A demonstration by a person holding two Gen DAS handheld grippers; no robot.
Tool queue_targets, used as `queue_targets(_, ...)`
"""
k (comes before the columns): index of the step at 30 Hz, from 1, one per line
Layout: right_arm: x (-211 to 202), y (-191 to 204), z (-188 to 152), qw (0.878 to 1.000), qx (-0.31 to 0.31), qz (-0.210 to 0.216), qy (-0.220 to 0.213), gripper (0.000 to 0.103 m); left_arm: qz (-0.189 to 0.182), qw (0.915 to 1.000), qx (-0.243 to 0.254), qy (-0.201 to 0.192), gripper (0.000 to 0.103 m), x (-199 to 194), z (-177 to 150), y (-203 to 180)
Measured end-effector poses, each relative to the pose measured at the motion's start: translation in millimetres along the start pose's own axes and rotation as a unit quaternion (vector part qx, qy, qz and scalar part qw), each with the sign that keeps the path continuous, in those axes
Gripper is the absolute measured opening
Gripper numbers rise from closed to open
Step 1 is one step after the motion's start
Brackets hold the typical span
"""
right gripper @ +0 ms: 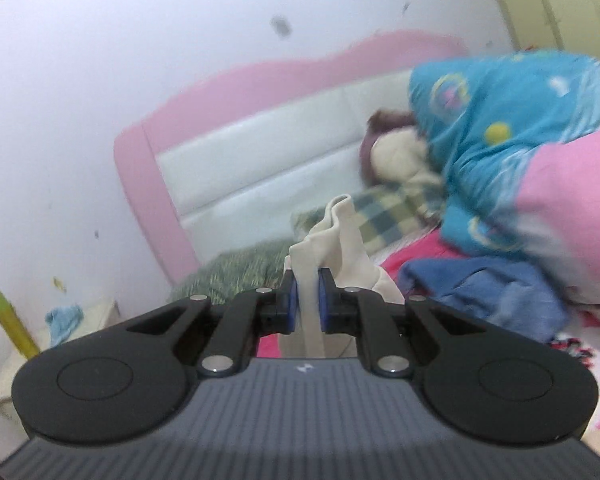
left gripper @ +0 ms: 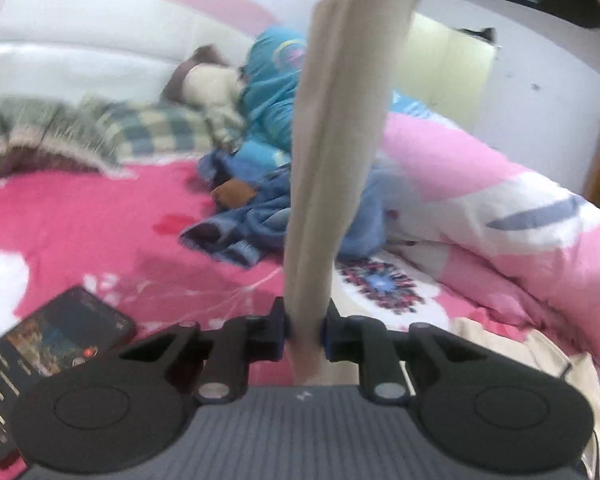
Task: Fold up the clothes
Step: 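Close both grippers on the sleeve cuff and lift it, then lay the sleeve across the hoodie body, opening left then right gripper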
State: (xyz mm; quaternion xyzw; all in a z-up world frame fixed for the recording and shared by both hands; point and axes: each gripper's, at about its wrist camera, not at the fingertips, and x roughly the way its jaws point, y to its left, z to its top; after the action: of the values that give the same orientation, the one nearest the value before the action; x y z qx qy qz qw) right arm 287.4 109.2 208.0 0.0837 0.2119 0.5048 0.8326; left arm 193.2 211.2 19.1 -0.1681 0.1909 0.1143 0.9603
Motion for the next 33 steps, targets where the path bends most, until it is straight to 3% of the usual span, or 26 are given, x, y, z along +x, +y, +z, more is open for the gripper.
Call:
queue_targets(5, -87.7, -10.8, -11.7, 0.997, 0.017, -0.037, -0.068, 0.009, -0.028, 0.9971, 0.068, -0.022, 0.014, -24.0, 2.2, -33.0)
queue_targets(10, -164.5, -21.0, -43.3, 0.988, 0.043, -0.085, -0.125, 0.009, -0.059, 0.9825, 0.173, -0.038, 0.012, -43.7, -15.0, -80.8)
queue_targets(14, -221.6, -27.9, -82.4, 0.976, 0.063, -0.134, -0.158, 0.009, -0.084, 0.9584, 0.269, -0.044, 0.012, -57.4, -39.8, -110.7)
queue_targets(18, -267.5, -41.4, -134.8, 0.962, 0.109, -0.185, -0.171, 0.009, -0.112, 0.9323, 0.343, -0.023, 0.013, -65.2, -67.3, -134.4)
queue_targets(25, -313.4, -83.3, -237.5, 0.922, 0.24, -0.256, -0.162, 0.009, -0.139, 0.8866, 0.441, 0.013, 0.013, -70.4, -116.3, -160.6)
queue_targets(29, -319.6, -100.0, -288.0, 0.902, 0.314, -0.259, -0.145, 0.009, -0.136, 0.8683, 0.476, 0.036, 0.019, -74.6, -134.1, -162.5)
queue_targets(31, -322.7, -103.4, -304.4, 0.896, 0.335, -0.256, -0.141, 0.009, -0.138, 0.8638, 0.482, 0.051, 0.023, -77.9, -136.7, -160.3)
queue_targets(33, -328.0, -98.6, -310.0, 0.894, 0.343, -0.25, -0.144, 0.009, -0.144, 0.8649, 0.476, 0.067, 0.031, -87.0, -136.7, -157.4)
